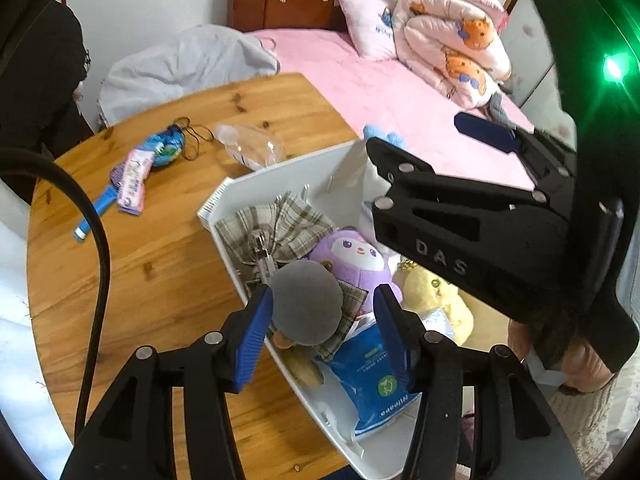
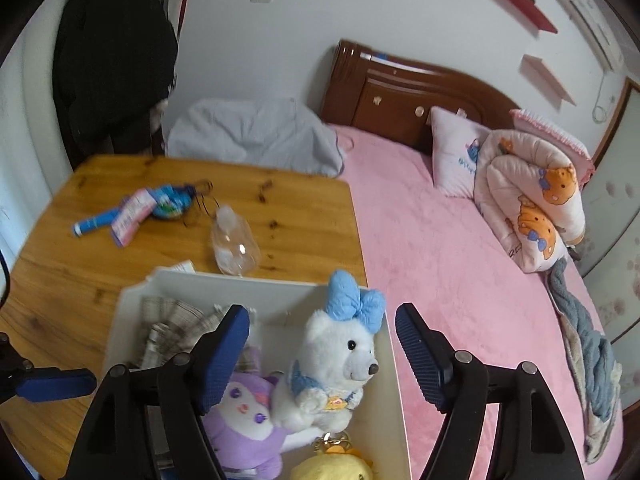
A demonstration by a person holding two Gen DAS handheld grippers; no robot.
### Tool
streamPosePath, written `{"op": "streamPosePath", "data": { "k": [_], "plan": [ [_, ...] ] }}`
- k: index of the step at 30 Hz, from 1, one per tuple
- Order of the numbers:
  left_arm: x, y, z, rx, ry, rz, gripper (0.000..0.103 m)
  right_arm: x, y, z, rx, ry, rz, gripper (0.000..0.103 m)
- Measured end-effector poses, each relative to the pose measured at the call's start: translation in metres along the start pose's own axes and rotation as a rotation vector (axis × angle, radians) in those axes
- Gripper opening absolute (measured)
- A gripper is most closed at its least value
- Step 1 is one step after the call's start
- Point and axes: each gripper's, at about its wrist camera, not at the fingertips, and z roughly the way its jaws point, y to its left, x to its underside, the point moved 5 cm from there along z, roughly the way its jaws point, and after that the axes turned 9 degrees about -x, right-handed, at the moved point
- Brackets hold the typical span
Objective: Organize objects
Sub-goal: 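Open both tools to release the grey plush and teddy bear into the tray, then move both tools back over the table toward the remaining items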
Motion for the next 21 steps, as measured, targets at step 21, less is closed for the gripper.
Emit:
{"op": "streamPosePath", "data": {
  "k": [21],
  "plan": [
    [0.006, 0.072, -0.096, 0.038, -0.226, -0.111, 0.06, -0.033, 0.049, -0.134, -0.188, -0.227, 0.109, 0.081]
  ]
}}
